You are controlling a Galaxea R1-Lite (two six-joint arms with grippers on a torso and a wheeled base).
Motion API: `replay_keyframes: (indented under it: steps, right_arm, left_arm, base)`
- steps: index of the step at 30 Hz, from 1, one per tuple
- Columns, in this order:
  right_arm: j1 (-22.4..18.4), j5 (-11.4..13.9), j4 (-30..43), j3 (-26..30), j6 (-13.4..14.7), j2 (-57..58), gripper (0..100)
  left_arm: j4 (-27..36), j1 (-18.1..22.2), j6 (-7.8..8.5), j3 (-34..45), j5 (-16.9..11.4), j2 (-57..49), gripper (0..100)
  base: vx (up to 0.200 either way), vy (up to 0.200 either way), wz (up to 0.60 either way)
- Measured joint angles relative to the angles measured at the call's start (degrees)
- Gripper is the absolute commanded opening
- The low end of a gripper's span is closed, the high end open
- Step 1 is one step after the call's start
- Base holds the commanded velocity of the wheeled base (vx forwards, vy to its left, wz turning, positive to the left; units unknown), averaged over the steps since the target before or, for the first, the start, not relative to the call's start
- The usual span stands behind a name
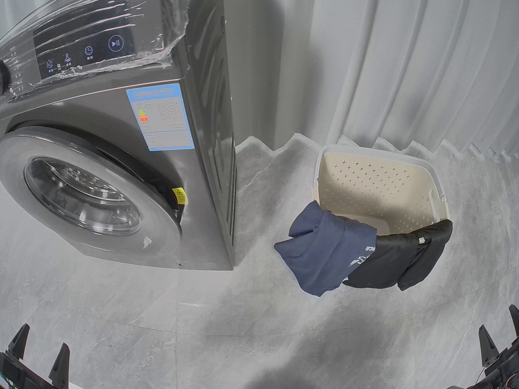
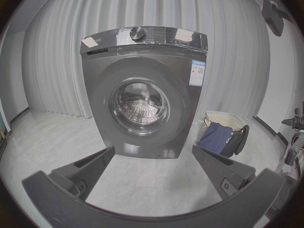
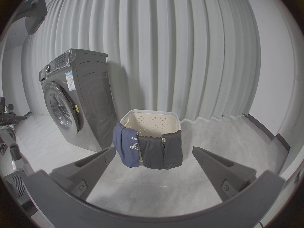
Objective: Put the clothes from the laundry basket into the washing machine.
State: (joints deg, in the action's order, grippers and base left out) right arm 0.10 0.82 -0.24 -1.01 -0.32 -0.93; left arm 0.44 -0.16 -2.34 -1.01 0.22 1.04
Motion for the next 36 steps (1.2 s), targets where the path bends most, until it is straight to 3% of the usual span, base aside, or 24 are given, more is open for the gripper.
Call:
replay_keyframes:
  steps: [10, 22, 36]
  right_arm:
    - [0.00, -0.02, 0.02, 0.00, 0.00, 0.00, 100]
    - [0.06, 0.02, 0.04, 0.00, 0.00, 0.00, 100]
    - [0.04, 0.02, 0.00, 0.00, 0.00, 0.00, 100]
  left_arm:
    - [0.00, 0.00, -0.01, 0.00, 0.02, 0.00, 100]
    - [0.00, 0.00, -0.04, 0.00, 0.02, 0.00, 100]
    - [0.00, 0.00, -0.01, 0.00, 0.02, 0.00, 100]
  base:
    - [0.000, 0.200, 0.00]
    - [0.000, 0.000, 0.00]
    - [0.000, 0.200, 0.00]
